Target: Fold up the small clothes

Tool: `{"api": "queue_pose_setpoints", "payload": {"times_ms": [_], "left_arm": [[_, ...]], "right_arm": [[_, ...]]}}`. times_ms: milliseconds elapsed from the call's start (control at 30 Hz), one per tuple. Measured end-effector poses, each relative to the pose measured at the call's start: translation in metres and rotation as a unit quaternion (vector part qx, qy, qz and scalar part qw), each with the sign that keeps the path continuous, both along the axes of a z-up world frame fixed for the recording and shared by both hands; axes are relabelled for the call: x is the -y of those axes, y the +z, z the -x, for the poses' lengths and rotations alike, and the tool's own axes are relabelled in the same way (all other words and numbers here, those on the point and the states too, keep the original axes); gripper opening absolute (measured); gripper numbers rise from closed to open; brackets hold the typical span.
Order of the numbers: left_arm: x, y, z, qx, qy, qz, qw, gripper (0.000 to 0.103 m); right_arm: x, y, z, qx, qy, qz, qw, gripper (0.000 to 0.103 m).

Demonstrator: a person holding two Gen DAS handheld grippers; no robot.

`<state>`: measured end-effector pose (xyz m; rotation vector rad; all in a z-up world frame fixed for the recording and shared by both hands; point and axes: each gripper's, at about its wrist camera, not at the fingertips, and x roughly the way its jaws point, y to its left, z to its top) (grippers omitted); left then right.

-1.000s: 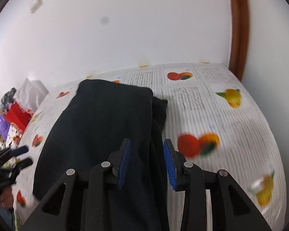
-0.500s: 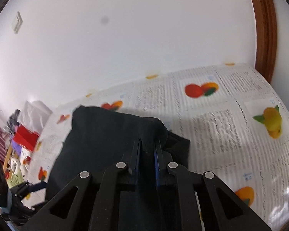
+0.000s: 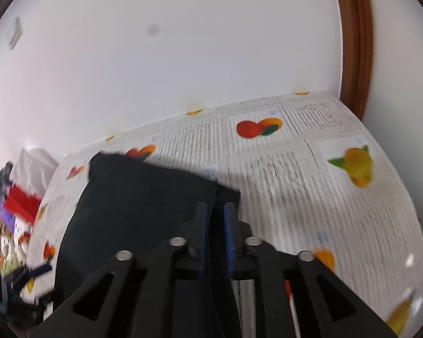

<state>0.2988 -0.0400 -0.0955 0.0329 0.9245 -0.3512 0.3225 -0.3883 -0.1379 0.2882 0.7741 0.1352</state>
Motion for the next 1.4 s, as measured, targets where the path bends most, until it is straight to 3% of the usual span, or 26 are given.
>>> {"api": "queue_pose_setpoints", "payload": {"times_ms": [67,233,400,533,733,833,900,967,1033,1100,1267,1400], "left_arm": [[-0.004,0.003,0.012,0.002,-0.003,0.008,1.0000,0.065],[-0.014,0.003,0.043,-0.003,-0.016,0.020,0.9997,0.065],[-0.015,-0.003,0.077,-0.001,-0.031,-0.001,0.9995,0.064],[-0.004,-0.007,0.103,0.017,-0.057,-0.024,0.9980,0.064],[0.022,-0.016,0.115,0.032,-0.072,-0.069,0.9945,0.059],[0.037,-0.021,0.114,0.053,-0.071,-0.115,0.9894,0.049],[0.043,-0.021,0.112,0.054,-0.070,-0.122,0.9886,0.041],[0.042,-0.017,0.110,0.058,-0.062,-0.116,0.9897,0.030],[0.037,-0.014,0.107,0.059,-0.050,-0.106,0.9913,0.019],[0.022,-0.009,0.102,0.047,-0.040,-0.067,0.9958,0.013],[-0.001,-0.017,0.093,0.010,-0.027,-0.019,0.9994,0.012],[0.005,-0.019,0.095,0.013,-0.026,-0.028,0.9992,0.016]], "right_arm": [[0.002,0.000,0.029,0.008,0.001,0.008,1.000,0.035],[0.011,-0.008,0.100,0.019,-0.013,0.037,0.999,0.036],[0.019,-0.026,0.160,-0.001,-0.037,0.069,0.997,0.036],[0.012,-0.046,0.194,-0.009,-0.031,0.058,0.998,0.036],[-0.017,-0.068,0.198,-0.011,-0.011,0.042,0.999,0.037],[-0.025,-0.072,0.192,-0.003,-0.014,0.023,1.000,0.043],[-0.030,-0.074,0.183,-0.013,-0.018,0.009,1.000,0.043],[-0.035,-0.079,0.174,-0.026,-0.025,0.002,0.999,0.041],[-0.038,-0.082,0.168,-0.029,-0.036,0.019,0.999,0.023],[-0.035,-0.079,0.169,-0.009,-0.037,0.015,0.999,0.010],[-0.028,-0.080,0.172,-0.004,-0.031,0.006,0.999,0.008],[-0.030,-0.075,0.177,-0.012,-0.033,0.029,0.999,0.011]]}}
